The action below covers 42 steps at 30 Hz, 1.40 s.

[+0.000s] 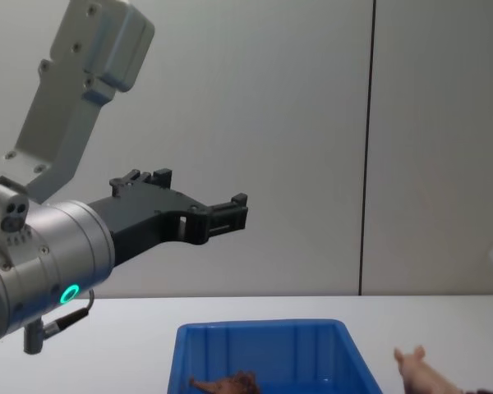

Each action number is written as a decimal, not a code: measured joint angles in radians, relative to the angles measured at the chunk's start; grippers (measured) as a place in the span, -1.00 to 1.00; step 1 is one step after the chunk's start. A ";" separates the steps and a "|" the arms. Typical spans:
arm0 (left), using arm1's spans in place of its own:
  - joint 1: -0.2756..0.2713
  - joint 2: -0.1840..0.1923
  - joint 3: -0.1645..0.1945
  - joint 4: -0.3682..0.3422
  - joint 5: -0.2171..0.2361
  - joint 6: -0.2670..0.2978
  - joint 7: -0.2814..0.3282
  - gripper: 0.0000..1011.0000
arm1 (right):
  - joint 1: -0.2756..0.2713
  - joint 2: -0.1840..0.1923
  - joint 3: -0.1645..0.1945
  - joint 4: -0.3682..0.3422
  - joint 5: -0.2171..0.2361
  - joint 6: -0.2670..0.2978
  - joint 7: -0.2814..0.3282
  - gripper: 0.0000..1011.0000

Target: Pick up the two dolls from the table and place them into the box.

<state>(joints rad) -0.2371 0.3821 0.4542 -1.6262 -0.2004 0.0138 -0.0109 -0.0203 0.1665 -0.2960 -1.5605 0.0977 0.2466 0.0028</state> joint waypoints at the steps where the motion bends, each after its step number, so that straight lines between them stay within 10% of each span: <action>1: 0.000 0.000 0.000 0.000 0.000 0.000 0.000 0.98 | 0.000 0.000 0.000 -0.004 -0.002 -0.005 0.000 -0.25; 26: 0.000 0.000 0.000 0.000 0.000 0.000 0.000 0.98 | 0.063 -0.025 -0.018 -0.057 -0.031 -0.149 0.205 -0.21; 42: 0.000 0.000 0.000 0.000 0.000 0.000 0.000 0.98 | 0.122 -0.063 -0.041 -0.013 -0.040 -0.149 0.310 0.72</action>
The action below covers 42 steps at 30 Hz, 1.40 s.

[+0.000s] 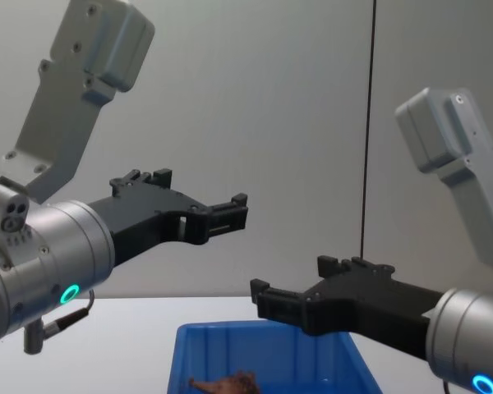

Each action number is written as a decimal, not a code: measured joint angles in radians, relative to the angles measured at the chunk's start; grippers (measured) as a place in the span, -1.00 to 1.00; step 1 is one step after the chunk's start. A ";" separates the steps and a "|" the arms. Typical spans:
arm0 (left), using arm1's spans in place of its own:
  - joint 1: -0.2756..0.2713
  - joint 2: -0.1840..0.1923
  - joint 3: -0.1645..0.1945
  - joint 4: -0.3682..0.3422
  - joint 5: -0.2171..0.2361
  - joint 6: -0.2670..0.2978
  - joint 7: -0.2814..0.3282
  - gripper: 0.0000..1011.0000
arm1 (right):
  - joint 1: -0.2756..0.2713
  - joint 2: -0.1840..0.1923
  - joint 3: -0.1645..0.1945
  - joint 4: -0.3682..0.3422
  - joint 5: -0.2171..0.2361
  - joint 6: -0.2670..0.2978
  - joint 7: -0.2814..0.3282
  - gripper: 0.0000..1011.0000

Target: Pick up the two dolls from the table and place them into the box.

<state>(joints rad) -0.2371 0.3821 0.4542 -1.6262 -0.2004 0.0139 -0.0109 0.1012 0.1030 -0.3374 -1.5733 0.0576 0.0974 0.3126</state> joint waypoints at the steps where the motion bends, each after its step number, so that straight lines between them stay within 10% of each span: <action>1: 0.000 0.000 0.000 0.000 0.000 0.000 0.000 0.98 | 0.001 -0.001 0.000 0.000 -0.001 0.001 -0.003 0.82; 28: 0.002 0.000 -0.001 -0.001 -0.001 0.004 0.000 0.98 | -0.089 0.056 0.045 -0.079 0.011 0.023 -0.259 0.98; 42: 0.042 0.024 -0.017 -0.040 -0.069 0.108 0.067 0.98 | -0.124 0.080 0.063 -0.107 0.029 0.025 -0.321 0.98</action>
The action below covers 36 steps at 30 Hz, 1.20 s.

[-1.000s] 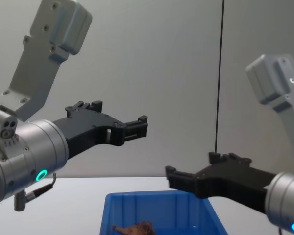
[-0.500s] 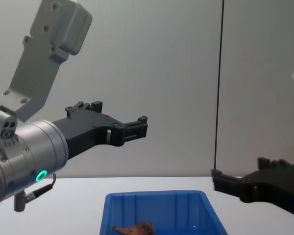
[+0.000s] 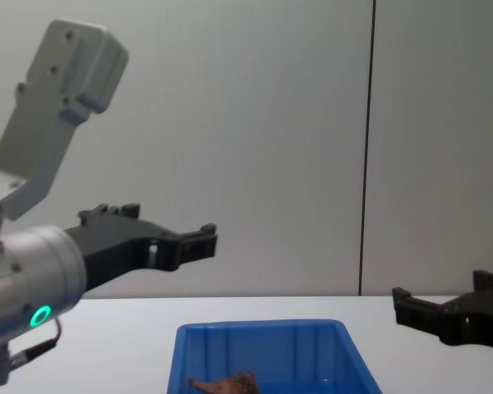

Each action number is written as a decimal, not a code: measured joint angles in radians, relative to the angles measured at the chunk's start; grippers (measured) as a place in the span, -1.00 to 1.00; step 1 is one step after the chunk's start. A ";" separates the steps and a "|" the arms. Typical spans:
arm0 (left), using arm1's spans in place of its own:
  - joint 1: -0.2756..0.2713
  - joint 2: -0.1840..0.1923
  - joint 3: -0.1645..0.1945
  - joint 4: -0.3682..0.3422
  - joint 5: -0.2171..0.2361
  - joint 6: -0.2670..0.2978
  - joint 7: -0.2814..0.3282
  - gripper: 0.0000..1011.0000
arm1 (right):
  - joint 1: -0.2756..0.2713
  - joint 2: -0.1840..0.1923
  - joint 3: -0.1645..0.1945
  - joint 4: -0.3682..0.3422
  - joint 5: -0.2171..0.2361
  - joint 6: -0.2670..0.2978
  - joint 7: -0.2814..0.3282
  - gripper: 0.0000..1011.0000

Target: Pick up the two dolls from the table and place them into the box.

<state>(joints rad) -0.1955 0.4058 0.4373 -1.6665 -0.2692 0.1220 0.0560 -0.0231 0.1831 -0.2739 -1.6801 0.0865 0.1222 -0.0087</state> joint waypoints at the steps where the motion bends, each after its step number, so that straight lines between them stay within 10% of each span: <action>1: 0.007 0.005 -0.003 -0.006 -0.013 0.013 0.012 0.98 | -0.002 0.001 0.001 -0.002 0.001 0.000 -0.004 0.98; 36: 0.147 0.078 -0.055 -0.010 -0.233 0.143 0.136 0.98 | -0.016 0.011 0.009 -0.013 0.009 0.001 -0.029 0.98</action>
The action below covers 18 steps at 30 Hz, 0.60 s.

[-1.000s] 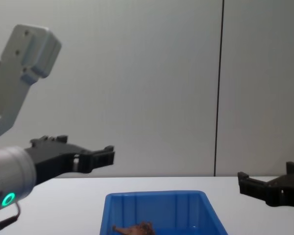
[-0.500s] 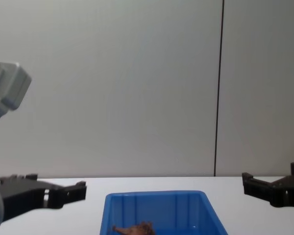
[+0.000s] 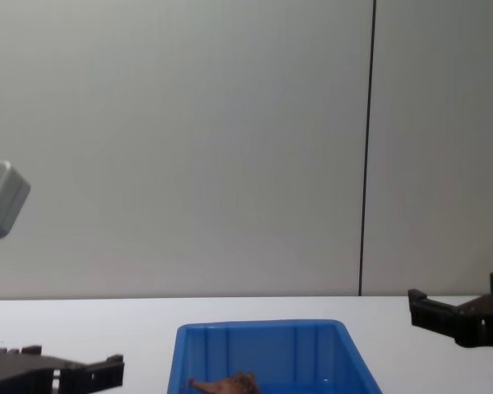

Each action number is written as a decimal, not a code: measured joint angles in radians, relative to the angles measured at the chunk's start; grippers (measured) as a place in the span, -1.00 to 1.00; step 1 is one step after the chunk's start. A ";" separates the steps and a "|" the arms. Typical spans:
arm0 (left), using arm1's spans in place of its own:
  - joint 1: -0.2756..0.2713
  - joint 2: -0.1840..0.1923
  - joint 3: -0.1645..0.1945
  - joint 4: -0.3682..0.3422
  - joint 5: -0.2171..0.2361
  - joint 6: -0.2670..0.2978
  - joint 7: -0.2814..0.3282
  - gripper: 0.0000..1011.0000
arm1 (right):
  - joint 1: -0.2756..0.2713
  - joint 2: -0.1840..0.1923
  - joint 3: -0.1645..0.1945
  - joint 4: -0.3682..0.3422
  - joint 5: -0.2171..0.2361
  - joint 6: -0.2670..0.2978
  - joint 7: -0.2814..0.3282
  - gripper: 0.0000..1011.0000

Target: Pick up the two dolls from the table and place them into the box.

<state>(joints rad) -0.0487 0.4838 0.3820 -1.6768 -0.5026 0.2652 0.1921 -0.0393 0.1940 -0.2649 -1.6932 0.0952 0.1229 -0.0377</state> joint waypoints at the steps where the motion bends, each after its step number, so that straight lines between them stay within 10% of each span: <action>1: 0.001 -0.001 0.000 0.003 -0.002 -0.001 0.000 0.98 | 0.000 0.000 0.000 0.000 0.000 0.000 0.000 0.98; 18: -0.006 -0.024 -0.004 0.090 -0.012 -0.020 -0.035 0.98 | -0.001 0.001 0.000 0.000 0.000 0.000 -0.001 0.98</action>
<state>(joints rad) -0.0551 0.4595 0.3775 -1.5867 -0.5141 0.2452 0.1574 -0.0401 0.1946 -0.2649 -1.6936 0.0952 0.1229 -0.0392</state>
